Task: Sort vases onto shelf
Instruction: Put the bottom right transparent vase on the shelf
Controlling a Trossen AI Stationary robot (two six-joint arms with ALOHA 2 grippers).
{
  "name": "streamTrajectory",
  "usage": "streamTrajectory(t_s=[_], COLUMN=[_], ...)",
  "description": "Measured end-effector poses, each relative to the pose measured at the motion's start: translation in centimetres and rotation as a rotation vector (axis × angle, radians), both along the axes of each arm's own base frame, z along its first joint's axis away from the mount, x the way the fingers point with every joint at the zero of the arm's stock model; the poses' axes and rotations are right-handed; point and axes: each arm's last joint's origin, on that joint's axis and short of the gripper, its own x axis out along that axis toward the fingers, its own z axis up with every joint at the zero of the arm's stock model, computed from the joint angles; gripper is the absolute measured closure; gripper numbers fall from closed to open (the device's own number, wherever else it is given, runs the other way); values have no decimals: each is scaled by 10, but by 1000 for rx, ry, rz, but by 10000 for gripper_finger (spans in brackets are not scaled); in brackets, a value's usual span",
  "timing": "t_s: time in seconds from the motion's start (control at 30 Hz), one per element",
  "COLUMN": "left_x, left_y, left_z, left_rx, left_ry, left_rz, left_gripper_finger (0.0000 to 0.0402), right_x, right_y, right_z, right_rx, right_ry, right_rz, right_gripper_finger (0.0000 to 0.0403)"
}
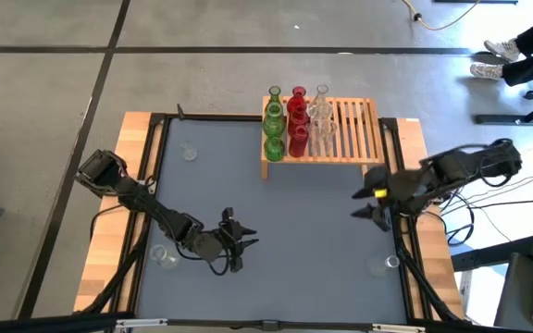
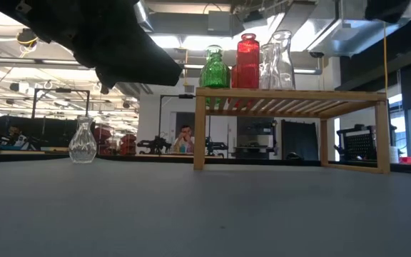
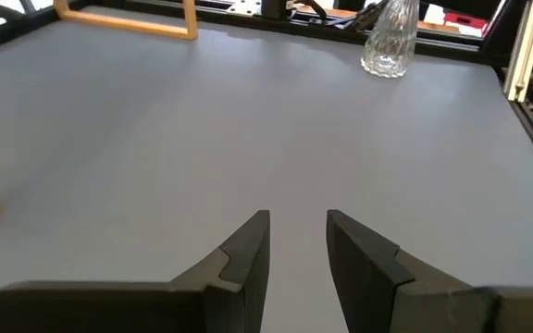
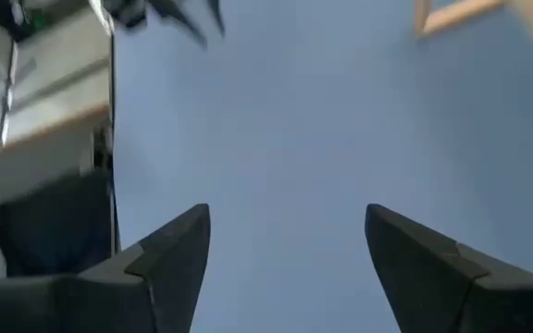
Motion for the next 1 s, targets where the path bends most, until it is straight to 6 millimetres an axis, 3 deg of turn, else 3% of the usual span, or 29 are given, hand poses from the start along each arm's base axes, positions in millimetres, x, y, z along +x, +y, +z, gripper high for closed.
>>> streamTrajectory(t_s=[0.2,0.47,0.77,1.0], left_x=[3,10,15,20], left_y=[2,8,10,17], left_z=[3,10,20,26], left_rx=[48,9,-22,-40], left_ry=[-15,-83,-185,-247], left_rz=[-16,-15,-7,18], left_gripper_finger=[299,299,299,299], right_x=[4,-11,-45,-70], right_y=[32,67,87,86], right_z=[-14,-21,-30,-36], right_rx=[-21,-99,-70,-27], right_ry=[61,30,53,166], right_rz=[53,83,62,-41], right_gripper_finger=[129,130,130,130])
